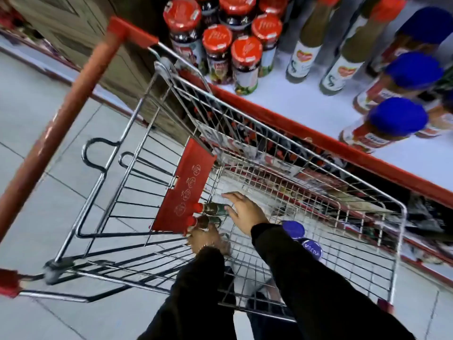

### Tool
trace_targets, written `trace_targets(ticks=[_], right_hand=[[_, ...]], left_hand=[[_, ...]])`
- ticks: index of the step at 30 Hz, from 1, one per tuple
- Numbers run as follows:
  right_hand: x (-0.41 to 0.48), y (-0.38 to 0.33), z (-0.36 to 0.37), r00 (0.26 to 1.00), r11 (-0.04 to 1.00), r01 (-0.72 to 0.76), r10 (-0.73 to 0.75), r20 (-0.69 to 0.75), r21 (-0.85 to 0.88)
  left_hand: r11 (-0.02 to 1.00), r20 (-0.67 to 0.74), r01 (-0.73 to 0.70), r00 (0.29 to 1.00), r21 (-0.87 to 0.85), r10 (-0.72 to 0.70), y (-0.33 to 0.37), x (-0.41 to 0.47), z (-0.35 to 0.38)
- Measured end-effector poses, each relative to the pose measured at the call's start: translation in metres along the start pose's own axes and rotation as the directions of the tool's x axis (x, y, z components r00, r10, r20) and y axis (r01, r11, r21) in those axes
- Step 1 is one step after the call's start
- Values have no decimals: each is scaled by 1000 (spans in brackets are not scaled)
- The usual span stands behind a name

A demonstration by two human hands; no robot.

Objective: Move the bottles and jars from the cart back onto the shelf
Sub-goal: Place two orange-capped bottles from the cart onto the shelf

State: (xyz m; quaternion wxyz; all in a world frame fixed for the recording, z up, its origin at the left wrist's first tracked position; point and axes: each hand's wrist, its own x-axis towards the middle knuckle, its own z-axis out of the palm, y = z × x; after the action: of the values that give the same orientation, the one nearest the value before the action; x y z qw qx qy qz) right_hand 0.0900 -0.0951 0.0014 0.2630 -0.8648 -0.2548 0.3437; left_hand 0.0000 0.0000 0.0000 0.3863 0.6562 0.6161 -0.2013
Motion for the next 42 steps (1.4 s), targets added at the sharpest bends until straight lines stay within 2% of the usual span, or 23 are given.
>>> trace_targets(ticks=[2,5,8,13,17,21,25,30,33,37,40,42], right_hand=[[22,-1,14,997,1000,-2,1,75,10],[52,1,33,987,999,16,-12,157,-27],[74,6,48,977,997,58,-44,211,-58],[92,11,62,962,989,88,-53,267,-122],[83,21,61,978,1000,-2,2,209,-2],[54,34,50,995,987,-85,78,58,134],[26,37,34,983,961,-147,168,-72,232],[-12,27,0,949,941,-148,222,-226,306],[-37,13,-23,925,936,-135,237,-298,324],[-69,-6,-55,886,918,-131,278,-371,375],[-91,-20,-81,853,926,-116,279,-440,360],[-104,-31,-99,812,944,-110,267,-519,312]], left_hand=[[991,36,129,991,-37,-128,3,19,8],[959,-8,198,979,-202,-204,2,45,22],[917,-130,176,963,-357,-236,-5,58,28],[920,-191,164,951,-357,-243,-19,74,29],[902,-202,135,951,-410,-234,-19,71,27],[918,-194,38,973,-394,-123,-12,63,17],[930,-187,-54,982,-363,-16,-3,49,0],[921,-142,-279,958,-272,248,11,20,-26],[874,-92,-425,905,-234,416,17,2,-47],[757,-50,-584,800,-293,598,33,-31,-69],[659,-12,-672,703,-338,711,53,-57,-84],[578,-25,-760,611,-296,791,67,-72,-92]])
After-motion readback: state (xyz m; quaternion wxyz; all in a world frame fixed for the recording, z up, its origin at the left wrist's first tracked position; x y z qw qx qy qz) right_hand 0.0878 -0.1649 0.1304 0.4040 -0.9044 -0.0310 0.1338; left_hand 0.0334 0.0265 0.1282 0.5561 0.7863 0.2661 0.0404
